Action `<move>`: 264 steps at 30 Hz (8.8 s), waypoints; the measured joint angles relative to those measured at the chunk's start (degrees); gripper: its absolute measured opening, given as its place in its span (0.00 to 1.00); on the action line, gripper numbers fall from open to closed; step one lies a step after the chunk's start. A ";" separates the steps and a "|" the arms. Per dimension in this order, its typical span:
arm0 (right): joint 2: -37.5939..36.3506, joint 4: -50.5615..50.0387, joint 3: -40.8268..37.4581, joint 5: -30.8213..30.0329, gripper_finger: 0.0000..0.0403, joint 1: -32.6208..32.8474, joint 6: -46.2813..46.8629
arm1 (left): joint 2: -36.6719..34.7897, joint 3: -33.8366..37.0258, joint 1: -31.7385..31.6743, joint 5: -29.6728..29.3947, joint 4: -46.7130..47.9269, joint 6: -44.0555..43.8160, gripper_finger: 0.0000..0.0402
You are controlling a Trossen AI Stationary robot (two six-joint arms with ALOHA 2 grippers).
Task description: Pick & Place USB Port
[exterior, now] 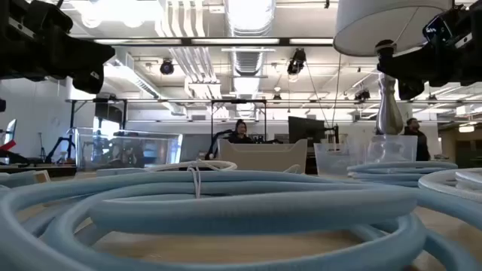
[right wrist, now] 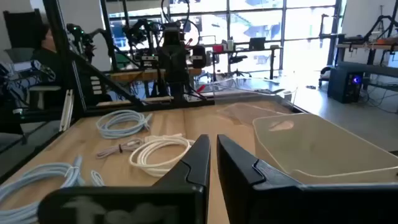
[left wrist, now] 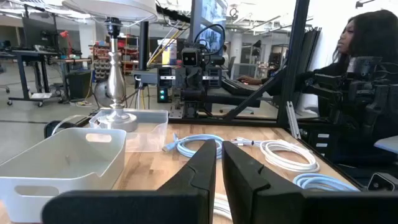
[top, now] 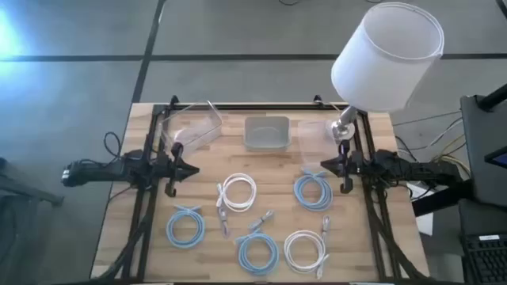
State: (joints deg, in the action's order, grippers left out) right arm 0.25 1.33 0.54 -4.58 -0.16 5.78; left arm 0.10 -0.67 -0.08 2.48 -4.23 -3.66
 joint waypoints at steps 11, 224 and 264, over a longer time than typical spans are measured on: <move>-0.01 0.00 0.00 0.00 0.07 0.01 0.00 | -0.02 0.00 0.00 0.00 0.00 0.00 0.08; 55.15 7.38 31.06 0.04 0.31 0.04 0.26 | 64.29 -52.23 -0.26 -51.51 38.75 -8.05 0.06; 55.15 6.11 31.06 0.04 0.29 0.04 1.77 | 72.39 -35.78 -30.84 -55.52 24.12 9.44 0.09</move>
State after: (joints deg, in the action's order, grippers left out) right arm 55.40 7.44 31.59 -4.54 -0.12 7.55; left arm 72.48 -36.45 -30.92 -53.04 19.89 5.78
